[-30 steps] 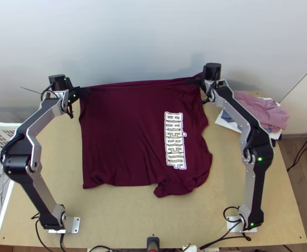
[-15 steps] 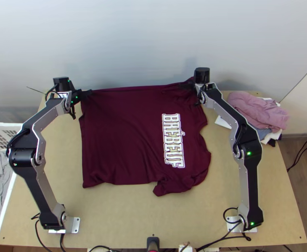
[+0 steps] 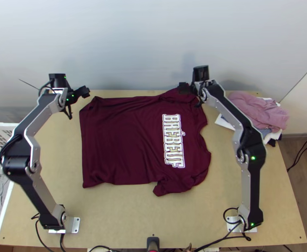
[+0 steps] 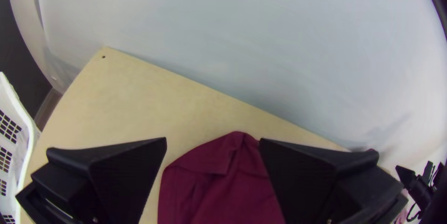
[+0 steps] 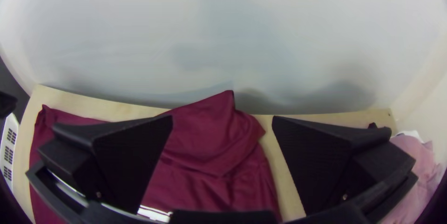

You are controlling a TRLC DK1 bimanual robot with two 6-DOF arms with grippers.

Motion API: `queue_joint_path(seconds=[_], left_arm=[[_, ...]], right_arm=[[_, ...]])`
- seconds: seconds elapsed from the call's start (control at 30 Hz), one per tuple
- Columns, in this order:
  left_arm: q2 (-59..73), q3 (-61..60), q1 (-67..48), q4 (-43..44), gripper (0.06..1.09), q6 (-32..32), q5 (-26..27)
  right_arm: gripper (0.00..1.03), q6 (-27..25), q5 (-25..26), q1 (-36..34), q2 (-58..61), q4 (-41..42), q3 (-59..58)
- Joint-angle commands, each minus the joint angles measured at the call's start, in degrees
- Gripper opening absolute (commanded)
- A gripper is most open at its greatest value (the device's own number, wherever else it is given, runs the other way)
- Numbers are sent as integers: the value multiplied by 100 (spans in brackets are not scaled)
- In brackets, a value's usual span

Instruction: Fold the t-shirt

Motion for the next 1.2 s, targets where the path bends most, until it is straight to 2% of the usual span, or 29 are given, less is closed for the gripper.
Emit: queue_joint_path(seconds=[0.0,0.23,0.4,0.67,0.93,1.17], left_arm=[[-1219,-460,-127,-1223,104,324,97],[-3240,-2218,-461,-1847,104,491,212],[-4172,-2930,-690,-2471,104,499,203],[-5200,-3510,-804,-3499,103,614,212],[-6053,-4345,-1340,-4106,103,614,203],[-6396,-5224,-1419,-4044,103,807,150]], right_arm=[[99,26,-121,5,-1039,-262,-525],[99,18,-367,-57,-2304,-262,-1536],[99,53,-376,-31,-3042,-253,-2142],[99,132,-376,154,-4537,-367,-3724],[99,246,-455,251,-5855,-1211,-4875],[99,264,-455,251,-6426,-1624,-5201]])
